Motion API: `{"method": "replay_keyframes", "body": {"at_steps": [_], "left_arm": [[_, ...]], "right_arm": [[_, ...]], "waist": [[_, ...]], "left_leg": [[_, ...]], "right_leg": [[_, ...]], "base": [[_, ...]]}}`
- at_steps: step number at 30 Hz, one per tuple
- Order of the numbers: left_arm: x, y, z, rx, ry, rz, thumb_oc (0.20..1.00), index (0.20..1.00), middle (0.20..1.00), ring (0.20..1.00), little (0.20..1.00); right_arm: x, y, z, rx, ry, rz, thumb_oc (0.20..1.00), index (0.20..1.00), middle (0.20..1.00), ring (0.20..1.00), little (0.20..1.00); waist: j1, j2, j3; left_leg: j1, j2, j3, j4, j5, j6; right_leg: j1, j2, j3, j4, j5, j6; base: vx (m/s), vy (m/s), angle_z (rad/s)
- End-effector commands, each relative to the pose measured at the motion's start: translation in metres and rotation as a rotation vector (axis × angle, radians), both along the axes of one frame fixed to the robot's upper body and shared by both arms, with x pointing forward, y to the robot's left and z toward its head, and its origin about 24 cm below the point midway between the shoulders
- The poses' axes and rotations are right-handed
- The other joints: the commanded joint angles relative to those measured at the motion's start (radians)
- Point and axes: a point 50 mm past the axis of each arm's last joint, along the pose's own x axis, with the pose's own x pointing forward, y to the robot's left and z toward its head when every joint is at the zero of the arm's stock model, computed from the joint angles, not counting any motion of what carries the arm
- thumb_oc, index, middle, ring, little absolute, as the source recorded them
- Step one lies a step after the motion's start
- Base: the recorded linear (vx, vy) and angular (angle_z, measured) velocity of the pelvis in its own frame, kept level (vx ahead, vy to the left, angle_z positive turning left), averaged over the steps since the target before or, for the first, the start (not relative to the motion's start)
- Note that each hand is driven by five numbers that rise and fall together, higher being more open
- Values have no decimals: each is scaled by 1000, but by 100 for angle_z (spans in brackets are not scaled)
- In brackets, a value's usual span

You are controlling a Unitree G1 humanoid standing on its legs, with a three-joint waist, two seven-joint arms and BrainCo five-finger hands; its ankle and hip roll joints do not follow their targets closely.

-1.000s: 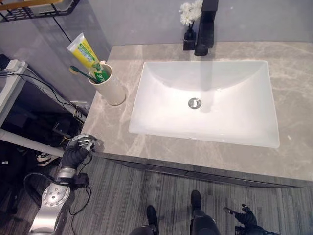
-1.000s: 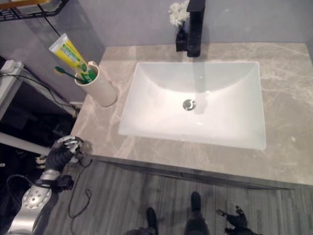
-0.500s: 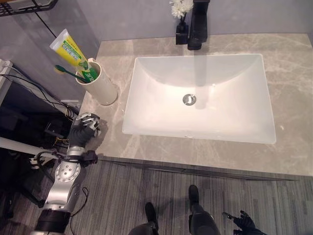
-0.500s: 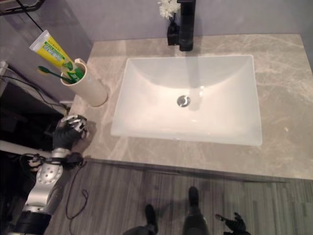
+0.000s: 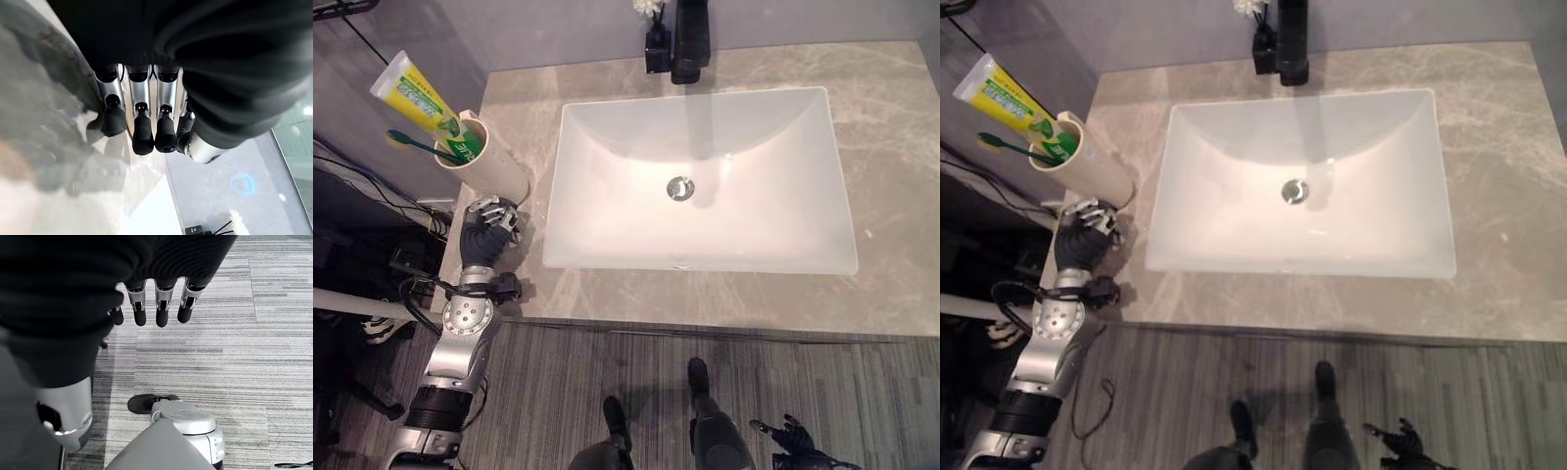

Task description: Put brush and paste in cup on sink, flatten towel.

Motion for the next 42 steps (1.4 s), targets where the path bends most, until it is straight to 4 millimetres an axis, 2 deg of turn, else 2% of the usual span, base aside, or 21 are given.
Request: {"method": "replay_keyframes", "body": {"at_steps": [1, 4, 6, 11, 14, 15, 20, 25, 29, 31, 42], "left_arm": [[7, 19, 4, 46, -4, 103, 200, 200, 200, 200, 200], [14, 26, 17, 88, -25, 132, 200, 200, 200, 200, 200], [18, 30, 23, 93, -33, 137, 200, 200, 200, 200, 200], [23, 30, 38, 96, -75, 116, 200, 200, 200, 200, 200], [20, 31, 37, 87, -72, 96, 200, 200, 200, 200, 200], [10, 36, 25, 92, -29, 66, 200, 200, 200, 200, 200], [-8, 55, 7, 115, 50, 96, 200, 200, 200, 200, 200], [-11, 60, -1, 9, 60, 120, 200, 200, 200, 200, 200], [-1, 60, 11, -88, 7, 102, 200, 200, 200, 200, 200], [9, 65, 32, -57, -33, 112, 200, 200, 200, 200, 200], [28, 71, 68, 27, -77, 128, 200, 200, 200, 200, 200]], "right_arm": [[3, 6, -1, 5, -1, 13, 1000, 1000, 1000, 1000, 1000], [12, 5, 4, -22, -11, 109, 1000, 1000, 1000, 1000, 1000], [10, 1, 6, -37, 8, 159, 1000, 1000, 1000, 1000, 1000], [3, -11, 6, -53, 22, 102, 1000, 1000, 1000, 1000, 1000], [-1, -14, 4, -53, 37, 63, 1000, 1000, 1000, 1000, 1000], [-3, -14, 3, -43, 44, 51, 1000, 1000, 1000, 1000, 1000], [-6, -10, 2, -20, 45, 67, 1000, 1000, 1000, 1000, 1000], [0, -7, 3, -19, 33, 95, 1000, 1000, 1000, 1000, 1000], [5, -4, 4, -4, 12, 86, 1000, 1000, 1000, 1000, 1000], [12, -5, 7, -17, -5, 99, 1000, 1000, 1000, 1000, 1000], [11, -6, 8, -33, -2, 118, 1000, 1000, 1000, 1000, 1000]], "waist": [[-36, -35, 0], [-42, -35, 5], [-44, -39, 8], [-48, -42, 11], [-47, -43, 13], [-39, -41, 16], [-29, -35, 15], [-23, -33, 14], [-35, -29, 18], [-44, -28, 21], [-68, -28, 31]], "left_leg": [[59, -27, -10, 6, 27, -36], [56, -27, -8, 6, 26, -36], [53, -28, -8, 6, 27, -37], [48, -28, -12, 6, 27, -38], [44, -27, -13, 6, 28, -39], [44, -26, -13, 6, 30, -39], [49, -27, -11, 6, 37, -40], [42, -28, -14, 6, 40, -40], [35, -27, -12, 6, 42, -42], [28, -26, -11, 6, 46, -44], [23, -23, -2, 6, 48, -49]], "right_leg": [[54, -16, 18, 10, -88, 3], [52, -15, 17, 10, -87, 3], [49, -16, 14, 10, -86, 4], [47, -16, 12, 10, -83, 5], [44, -15, 13, 10, -83, 4], [41, -13, 16, 10, -83, 3], [41, -10, 22, 10, -85, 0], [33, -8, 27, 10, -85, -2], [24, -6, 30, 10, -85, -2], [14, -6, 32, 10, -81, -1], [-8, 0, 49, 10, -71, 0]], "base": [[0, 0, 0], [0, 0, 0], [0, 0, 0], [0, 0, 0], [0, 0, 0], [0, 0, 0], [14, 2, -3], [0, 0, 0], [0, 0, 0], [0, 0, 0], [2, -5, -4]]}}
